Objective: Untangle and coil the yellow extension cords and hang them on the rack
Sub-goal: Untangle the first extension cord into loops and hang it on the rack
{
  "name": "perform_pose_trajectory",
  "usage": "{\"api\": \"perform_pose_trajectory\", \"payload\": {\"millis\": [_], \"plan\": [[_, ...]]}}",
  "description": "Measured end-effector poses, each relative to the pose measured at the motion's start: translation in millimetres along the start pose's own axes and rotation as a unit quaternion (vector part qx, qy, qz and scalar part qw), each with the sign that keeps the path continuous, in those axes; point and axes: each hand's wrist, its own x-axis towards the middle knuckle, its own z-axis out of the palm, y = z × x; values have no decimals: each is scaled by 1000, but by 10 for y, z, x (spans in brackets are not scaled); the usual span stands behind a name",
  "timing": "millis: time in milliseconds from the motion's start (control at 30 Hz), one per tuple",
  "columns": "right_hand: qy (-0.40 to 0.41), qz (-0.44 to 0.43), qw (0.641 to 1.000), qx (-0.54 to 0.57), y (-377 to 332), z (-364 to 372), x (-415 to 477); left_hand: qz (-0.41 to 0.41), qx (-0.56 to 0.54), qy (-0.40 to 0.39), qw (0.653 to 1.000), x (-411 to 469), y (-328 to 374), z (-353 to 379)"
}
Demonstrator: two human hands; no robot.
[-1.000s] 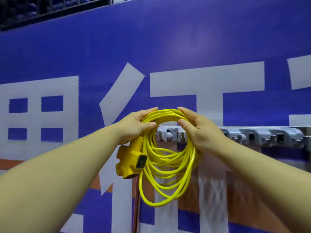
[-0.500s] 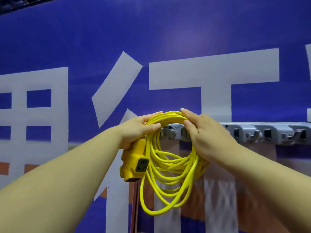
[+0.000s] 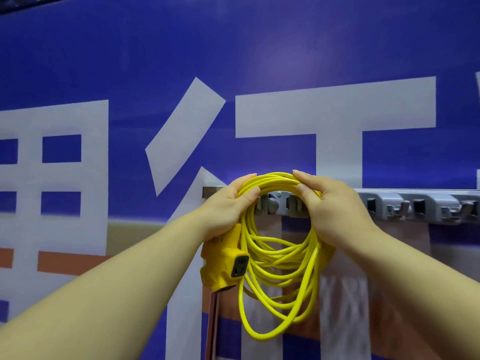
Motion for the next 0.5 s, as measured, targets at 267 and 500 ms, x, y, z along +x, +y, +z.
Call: {"api": "perform_pose_trajectory", "payload": {"millis": [267, 500], "plan": [[10, -44, 998, -34, -37, -38, -35, 23, 23, 67, 997, -1, 31, 64], [-21, -92, 983, -159, -205, -247, 256, 52, 65, 84, 993, 167, 286, -124]]}}
